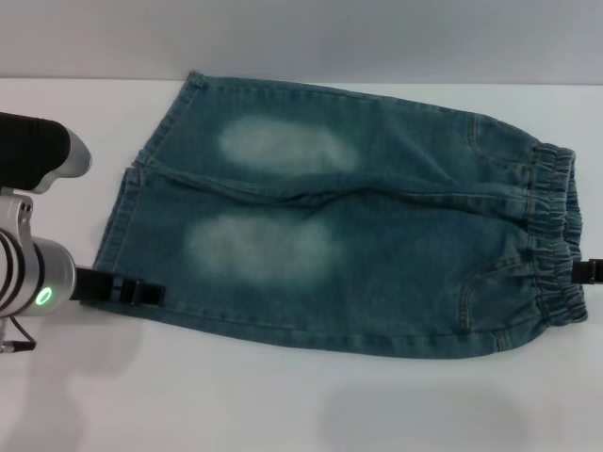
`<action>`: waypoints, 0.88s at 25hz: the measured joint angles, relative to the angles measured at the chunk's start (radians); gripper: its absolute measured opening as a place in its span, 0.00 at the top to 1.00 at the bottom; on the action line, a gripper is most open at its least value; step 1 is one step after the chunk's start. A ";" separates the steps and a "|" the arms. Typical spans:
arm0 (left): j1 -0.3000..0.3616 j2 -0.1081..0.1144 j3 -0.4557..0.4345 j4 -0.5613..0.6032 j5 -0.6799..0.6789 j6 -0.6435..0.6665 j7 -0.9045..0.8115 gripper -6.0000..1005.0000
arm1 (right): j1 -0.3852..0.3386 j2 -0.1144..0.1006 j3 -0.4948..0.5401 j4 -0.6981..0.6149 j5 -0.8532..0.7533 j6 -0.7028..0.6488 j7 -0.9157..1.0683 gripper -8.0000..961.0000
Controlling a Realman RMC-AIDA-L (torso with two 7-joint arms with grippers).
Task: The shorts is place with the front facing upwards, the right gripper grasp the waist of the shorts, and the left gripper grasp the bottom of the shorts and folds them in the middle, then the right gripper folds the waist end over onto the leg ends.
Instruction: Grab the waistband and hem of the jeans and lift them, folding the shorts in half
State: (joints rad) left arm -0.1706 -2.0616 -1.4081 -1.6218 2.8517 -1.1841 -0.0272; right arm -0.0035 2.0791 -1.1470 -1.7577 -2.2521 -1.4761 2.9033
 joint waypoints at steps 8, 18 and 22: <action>-0.022 0.000 -0.007 0.050 0.027 0.022 -0.015 0.16 | 0.000 -0.001 -0.006 -0.001 0.001 -0.001 -0.001 0.20; -0.067 0.000 -0.008 0.125 0.031 0.032 -0.023 0.16 | 0.002 -0.001 -0.007 -0.003 0.003 -0.003 -0.001 0.21; -0.067 0.000 -0.008 0.119 0.037 0.030 -0.030 0.16 | 0.002 -0.001 -0.006 -0.003 0.003 -0.003 -0.001 0.21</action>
State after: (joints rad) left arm -0.2376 -2.0614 -1.4158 -1.5033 2.8882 -1.1537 -0.0572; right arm -0.0015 2.0785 -1.1535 -1.7611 -2.2486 -1.4791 2.9022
